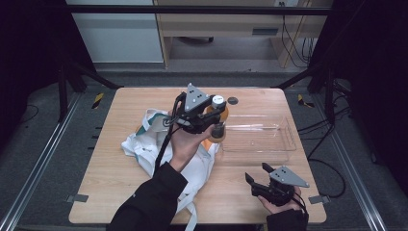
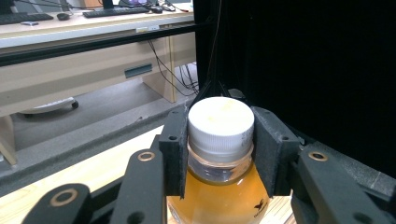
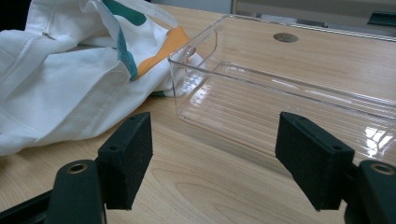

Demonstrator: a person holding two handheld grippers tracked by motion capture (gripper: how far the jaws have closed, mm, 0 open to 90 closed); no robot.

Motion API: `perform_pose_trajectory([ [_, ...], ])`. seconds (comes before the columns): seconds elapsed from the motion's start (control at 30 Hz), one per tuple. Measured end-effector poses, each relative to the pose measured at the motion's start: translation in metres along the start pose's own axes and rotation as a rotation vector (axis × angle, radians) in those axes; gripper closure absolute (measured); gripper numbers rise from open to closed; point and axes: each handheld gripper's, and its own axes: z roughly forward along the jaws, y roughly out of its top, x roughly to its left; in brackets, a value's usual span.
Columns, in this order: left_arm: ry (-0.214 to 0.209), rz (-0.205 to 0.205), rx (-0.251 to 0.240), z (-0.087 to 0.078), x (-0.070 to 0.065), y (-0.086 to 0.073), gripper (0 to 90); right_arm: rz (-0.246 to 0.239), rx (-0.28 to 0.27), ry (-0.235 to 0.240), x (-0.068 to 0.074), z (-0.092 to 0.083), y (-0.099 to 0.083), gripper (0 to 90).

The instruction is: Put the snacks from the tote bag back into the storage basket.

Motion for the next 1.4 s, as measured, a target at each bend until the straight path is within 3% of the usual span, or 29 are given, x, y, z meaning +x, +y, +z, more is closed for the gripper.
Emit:
perform_pose_trajectory([
  [0.6, -0.034, 0.006, 0.004, 0.029, -0.019, 0.002, 58.6, 0.002, 0.0, 0.002, -0.001, 0.0, -0.001, 25.3],
  [1.4, -0.055, 0.009, 0.036, 0.06, -0.028, -0.015, 58.6, 0.0, 0.002, -0.007, -0.001, 0.001, -0.001, 23.1],
])
